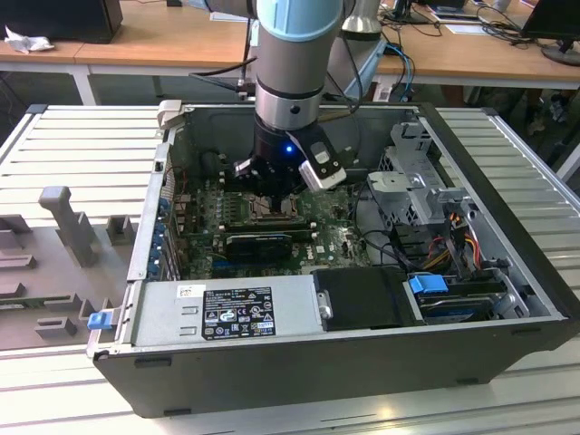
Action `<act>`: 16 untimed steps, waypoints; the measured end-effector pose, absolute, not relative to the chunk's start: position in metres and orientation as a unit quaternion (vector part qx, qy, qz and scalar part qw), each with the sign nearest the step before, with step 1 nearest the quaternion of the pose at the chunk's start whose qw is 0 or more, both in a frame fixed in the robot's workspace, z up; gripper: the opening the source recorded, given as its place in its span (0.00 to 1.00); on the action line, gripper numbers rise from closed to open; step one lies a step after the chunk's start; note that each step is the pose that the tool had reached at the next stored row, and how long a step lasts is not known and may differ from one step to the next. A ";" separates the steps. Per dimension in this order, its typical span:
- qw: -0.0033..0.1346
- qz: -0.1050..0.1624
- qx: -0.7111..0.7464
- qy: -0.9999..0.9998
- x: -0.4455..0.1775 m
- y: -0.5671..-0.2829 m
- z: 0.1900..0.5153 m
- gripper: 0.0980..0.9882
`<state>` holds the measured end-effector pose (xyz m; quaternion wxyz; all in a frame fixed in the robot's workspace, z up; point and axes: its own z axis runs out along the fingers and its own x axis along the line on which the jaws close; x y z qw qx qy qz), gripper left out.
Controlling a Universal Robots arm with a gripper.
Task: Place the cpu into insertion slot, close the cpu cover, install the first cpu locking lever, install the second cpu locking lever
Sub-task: 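Install the second cpu locking lever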
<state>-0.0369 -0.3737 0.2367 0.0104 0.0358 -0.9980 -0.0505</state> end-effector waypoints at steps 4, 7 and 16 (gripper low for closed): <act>0.011 -0.051 0.039 -0.998 -0.042 -0.374 0.229 0.01; 0.011 -0.053 0.048 -0.997 -0.047 -0.374 0.221 0.01; 0.009 -0.105 0.056 -0.993 -0.065 -0.389 0.216 0.01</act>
